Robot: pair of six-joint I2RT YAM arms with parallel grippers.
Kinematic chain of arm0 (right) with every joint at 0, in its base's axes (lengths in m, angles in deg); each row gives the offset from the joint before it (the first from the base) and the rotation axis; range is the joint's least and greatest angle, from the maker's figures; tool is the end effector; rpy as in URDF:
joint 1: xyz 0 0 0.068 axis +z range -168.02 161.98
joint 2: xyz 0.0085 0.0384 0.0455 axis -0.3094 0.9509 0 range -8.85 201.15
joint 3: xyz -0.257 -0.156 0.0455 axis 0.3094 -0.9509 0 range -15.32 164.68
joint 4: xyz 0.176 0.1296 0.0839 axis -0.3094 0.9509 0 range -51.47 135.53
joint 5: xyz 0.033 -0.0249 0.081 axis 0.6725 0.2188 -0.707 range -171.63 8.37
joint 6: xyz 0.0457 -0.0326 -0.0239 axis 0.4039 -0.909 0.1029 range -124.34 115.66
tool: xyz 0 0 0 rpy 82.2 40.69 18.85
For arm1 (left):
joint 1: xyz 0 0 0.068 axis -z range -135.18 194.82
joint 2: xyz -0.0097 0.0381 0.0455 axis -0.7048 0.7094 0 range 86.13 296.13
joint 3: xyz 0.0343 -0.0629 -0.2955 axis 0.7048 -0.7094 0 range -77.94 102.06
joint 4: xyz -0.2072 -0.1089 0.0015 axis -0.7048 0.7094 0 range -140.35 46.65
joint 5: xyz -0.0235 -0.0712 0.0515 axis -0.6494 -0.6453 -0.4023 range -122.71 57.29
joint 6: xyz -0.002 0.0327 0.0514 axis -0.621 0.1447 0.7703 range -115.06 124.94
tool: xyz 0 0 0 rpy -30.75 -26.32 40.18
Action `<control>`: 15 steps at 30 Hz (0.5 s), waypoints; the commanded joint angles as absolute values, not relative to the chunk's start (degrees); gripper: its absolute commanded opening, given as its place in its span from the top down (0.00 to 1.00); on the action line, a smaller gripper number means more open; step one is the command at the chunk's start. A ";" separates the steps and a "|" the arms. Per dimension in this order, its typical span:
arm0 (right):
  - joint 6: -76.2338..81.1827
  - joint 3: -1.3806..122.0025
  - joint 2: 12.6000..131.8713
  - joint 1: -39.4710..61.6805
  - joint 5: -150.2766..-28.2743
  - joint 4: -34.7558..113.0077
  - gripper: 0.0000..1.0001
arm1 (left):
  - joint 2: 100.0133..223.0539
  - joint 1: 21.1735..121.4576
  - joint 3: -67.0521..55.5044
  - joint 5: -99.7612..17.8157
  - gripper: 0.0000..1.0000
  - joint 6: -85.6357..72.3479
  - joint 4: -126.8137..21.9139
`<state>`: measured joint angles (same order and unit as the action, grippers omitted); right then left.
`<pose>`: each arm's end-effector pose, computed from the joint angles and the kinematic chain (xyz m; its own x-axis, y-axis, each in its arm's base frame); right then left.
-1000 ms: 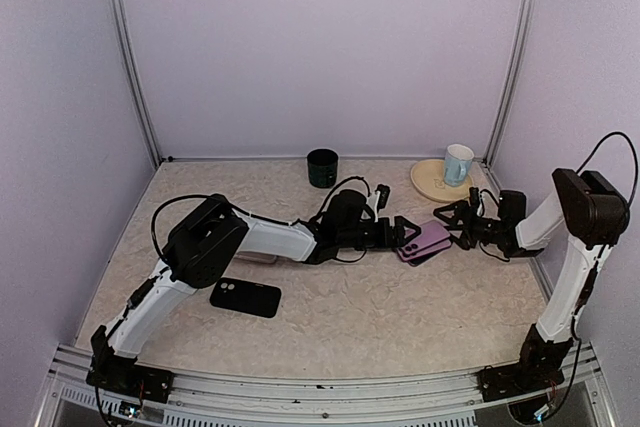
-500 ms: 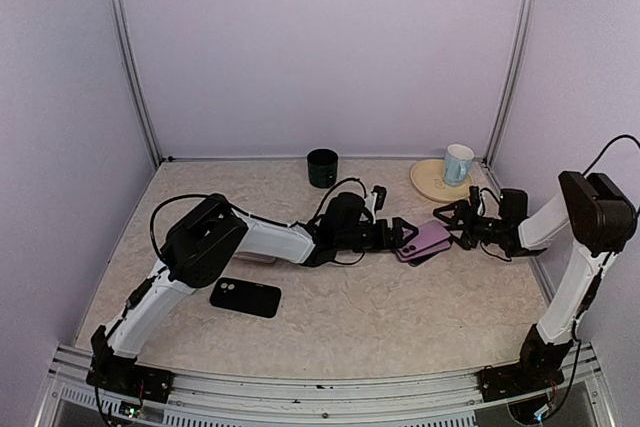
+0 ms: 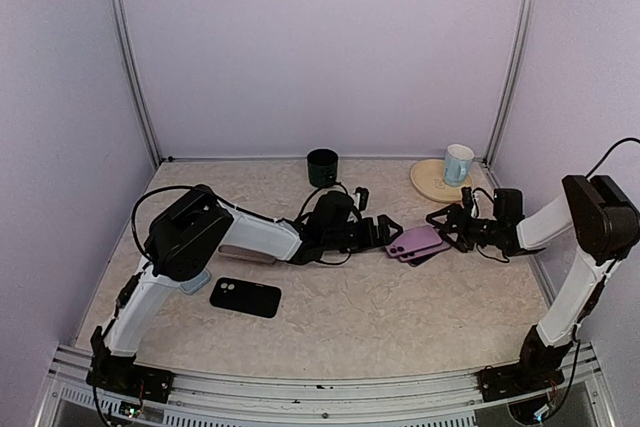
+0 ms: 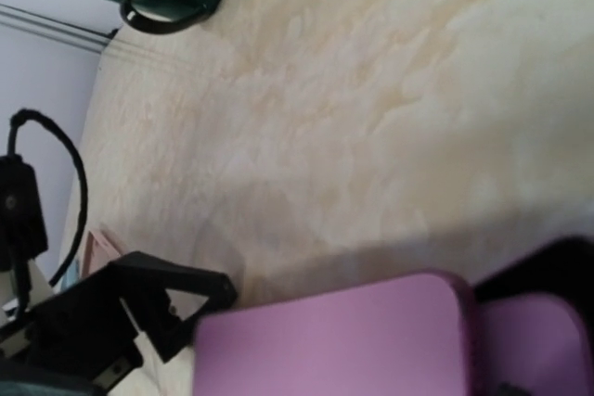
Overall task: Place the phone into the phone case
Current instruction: Pick up the phone from the phone.
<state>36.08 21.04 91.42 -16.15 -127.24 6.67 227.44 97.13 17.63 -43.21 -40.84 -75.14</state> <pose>0.3100 0.0428 0.1815 -0.8110 0.4274 -0.3995 -0.1344 0.5285 0.8382 0.3329 -0.4448 0.1436 -0.7847 -0.1368 -0.6046 0.4587 0.5281 -0.7147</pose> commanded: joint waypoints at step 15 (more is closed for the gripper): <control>33.72 18.82 89.64 -15.25 -126.66 7.23 0.09 | 225.10 99.42 12.48 -49.78 0.02 -52.09 -76.11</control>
<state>34.66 20.01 91.20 -15.98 -126.82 6.96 223.51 99.16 11.20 -48.26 -49.37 -76.48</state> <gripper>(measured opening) 0.907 0.986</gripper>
